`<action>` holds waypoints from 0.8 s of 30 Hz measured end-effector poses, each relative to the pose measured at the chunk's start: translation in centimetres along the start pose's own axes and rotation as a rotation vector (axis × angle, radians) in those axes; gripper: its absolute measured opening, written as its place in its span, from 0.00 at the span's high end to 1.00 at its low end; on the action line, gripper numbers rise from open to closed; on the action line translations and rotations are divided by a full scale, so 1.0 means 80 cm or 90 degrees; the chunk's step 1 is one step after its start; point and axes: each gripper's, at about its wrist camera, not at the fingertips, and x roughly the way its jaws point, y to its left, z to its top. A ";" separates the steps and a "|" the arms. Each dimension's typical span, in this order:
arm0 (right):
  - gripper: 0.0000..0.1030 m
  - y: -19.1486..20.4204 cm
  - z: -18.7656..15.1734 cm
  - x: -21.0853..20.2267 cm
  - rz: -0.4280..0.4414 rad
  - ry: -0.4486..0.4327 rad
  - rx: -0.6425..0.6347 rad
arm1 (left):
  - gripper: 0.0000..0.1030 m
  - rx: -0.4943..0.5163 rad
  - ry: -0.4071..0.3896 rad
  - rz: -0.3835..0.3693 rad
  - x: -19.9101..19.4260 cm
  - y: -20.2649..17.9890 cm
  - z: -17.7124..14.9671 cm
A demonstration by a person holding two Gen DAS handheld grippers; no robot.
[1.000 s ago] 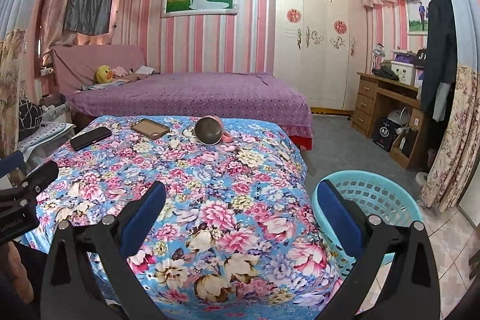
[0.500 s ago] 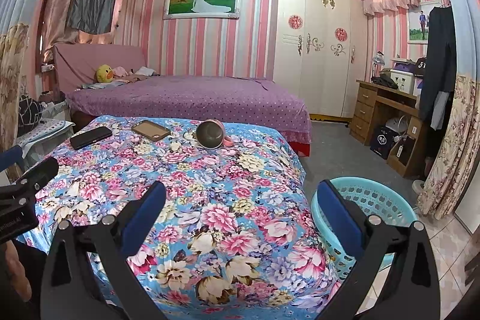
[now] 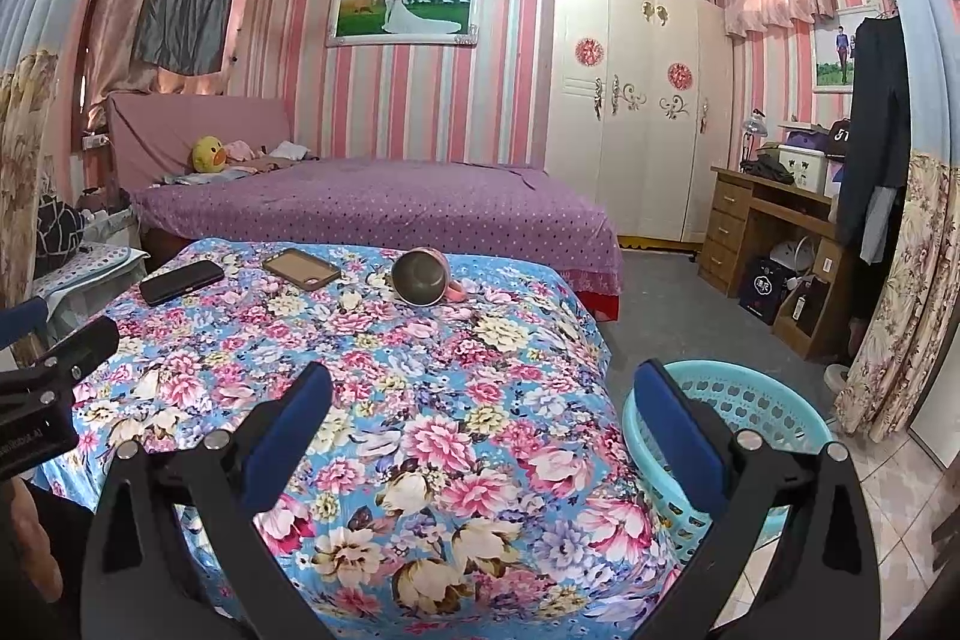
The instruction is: Collect trash
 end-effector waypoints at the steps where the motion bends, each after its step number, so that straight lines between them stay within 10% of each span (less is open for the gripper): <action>1: 0.04 0.000 0.000 -0.001 0.000 -0.001 0.000 | 0.05 0.000 0.000 0.001 0.000 0.000 0.000; 24: 0.04 -0.006 0.001 -0.002 -0.009 -0.005 -0.003 | 0.05 0.002 -0.001 0.001 0.000 -0.002 0.001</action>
